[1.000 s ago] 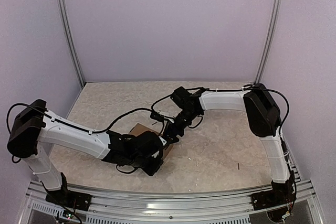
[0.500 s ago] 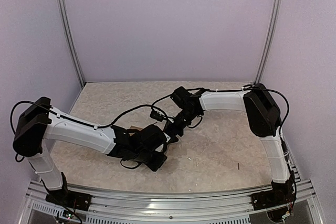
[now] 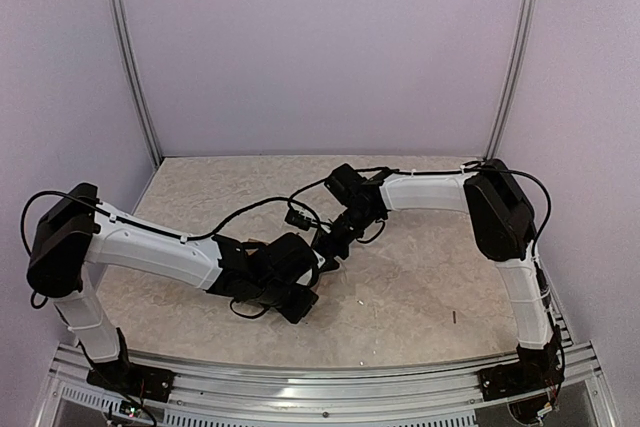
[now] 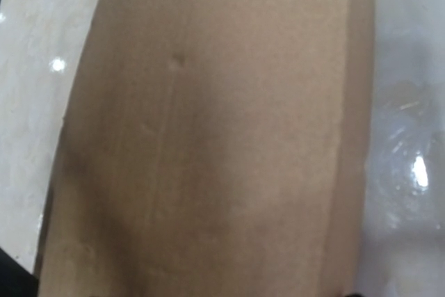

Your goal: Fold the paper box

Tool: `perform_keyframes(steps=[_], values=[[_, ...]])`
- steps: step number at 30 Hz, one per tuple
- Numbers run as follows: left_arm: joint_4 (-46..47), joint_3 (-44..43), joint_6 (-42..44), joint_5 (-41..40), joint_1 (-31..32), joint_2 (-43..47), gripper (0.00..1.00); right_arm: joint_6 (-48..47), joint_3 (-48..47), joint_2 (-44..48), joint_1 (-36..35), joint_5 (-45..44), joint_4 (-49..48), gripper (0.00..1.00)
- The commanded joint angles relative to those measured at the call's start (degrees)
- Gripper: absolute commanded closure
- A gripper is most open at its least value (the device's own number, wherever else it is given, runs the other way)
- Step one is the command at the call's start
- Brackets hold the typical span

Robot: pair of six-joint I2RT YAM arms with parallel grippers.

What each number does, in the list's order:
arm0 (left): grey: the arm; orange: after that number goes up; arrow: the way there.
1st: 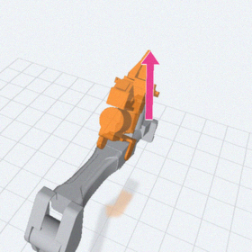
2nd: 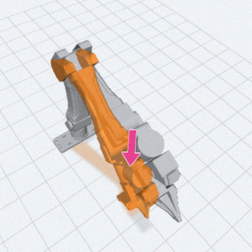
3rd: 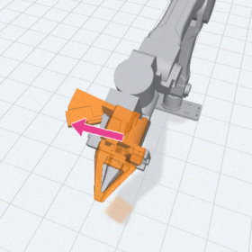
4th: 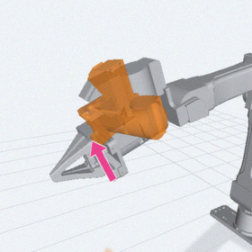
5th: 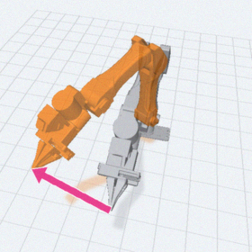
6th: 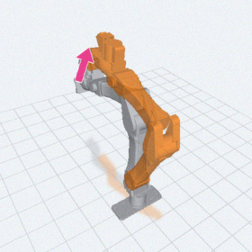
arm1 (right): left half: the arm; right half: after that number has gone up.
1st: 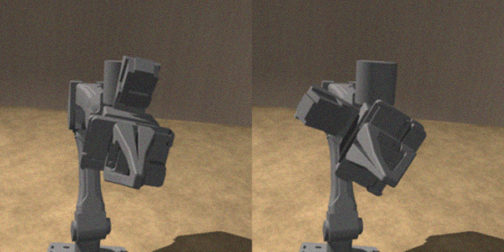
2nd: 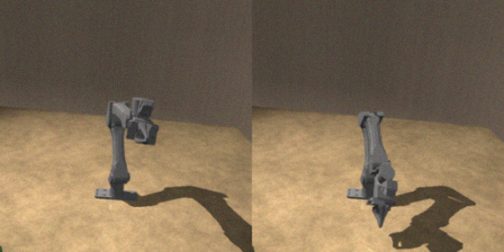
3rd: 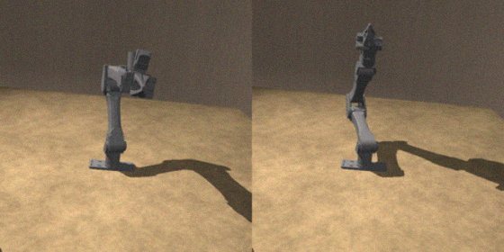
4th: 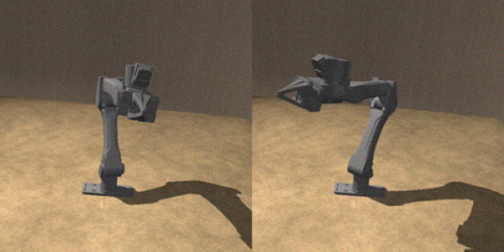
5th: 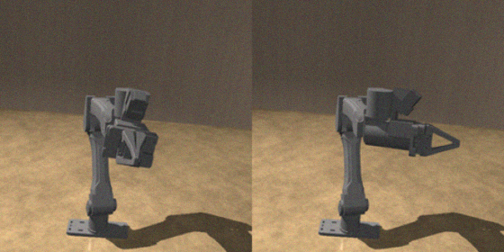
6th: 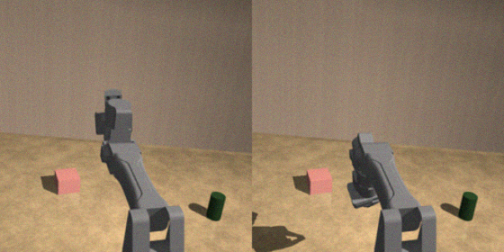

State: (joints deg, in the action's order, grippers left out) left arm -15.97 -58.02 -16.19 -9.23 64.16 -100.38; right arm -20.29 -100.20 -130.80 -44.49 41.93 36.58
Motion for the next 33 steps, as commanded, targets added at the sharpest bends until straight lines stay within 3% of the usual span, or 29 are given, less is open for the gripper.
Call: perform_keyframes(steps=[1,6,15,20,25,27,31,33], values=[[3.4,-2.7,1.7,-7.7,-2.0,0.7,0.99,-1.3,1.9,-1.5,-1.0,-3.3,7.3,0.27],[1.0,-2.5,1.4,-9.9,-0.5,2.7,0.89,-1.3,1.9,-0.8,-0.1,-3.6,7.2,0.27],[-3.3,-2.1,-0.5,-14.1,3.1,4.6,0.81,-1.2,1.6,0.1,0.5,-3.4,7.3,0.26],[-9.4,0.8,-8.9,-19.3,5.2,8.8,0.71,-1.3,1.5,0.5,0.7,-3.4,7.3,0.26],[-14.9,9.4,-19.4,-21.8,4.7,15.9,0.65,-1.5,1.5,0.5,0.8,-3.4,7.4,0.26],[-14.1,13.0,-21.6,-20.8,4.0,18.7,0.65,-1.4,1.5,0.5,0.8,-3.4,7.3,0.26],[-3.0,16.1,-12.5,-14.8,6.5,23.7,0.66,-1.3,1.3,0.3,0.8,-3.4,7.3,0.26],[-0.5,14.2,-11.8,-14.7,7.3,23.1,0.65,-1.2,1.1,0.3,0.8,-3.3,7.5,0.26]])
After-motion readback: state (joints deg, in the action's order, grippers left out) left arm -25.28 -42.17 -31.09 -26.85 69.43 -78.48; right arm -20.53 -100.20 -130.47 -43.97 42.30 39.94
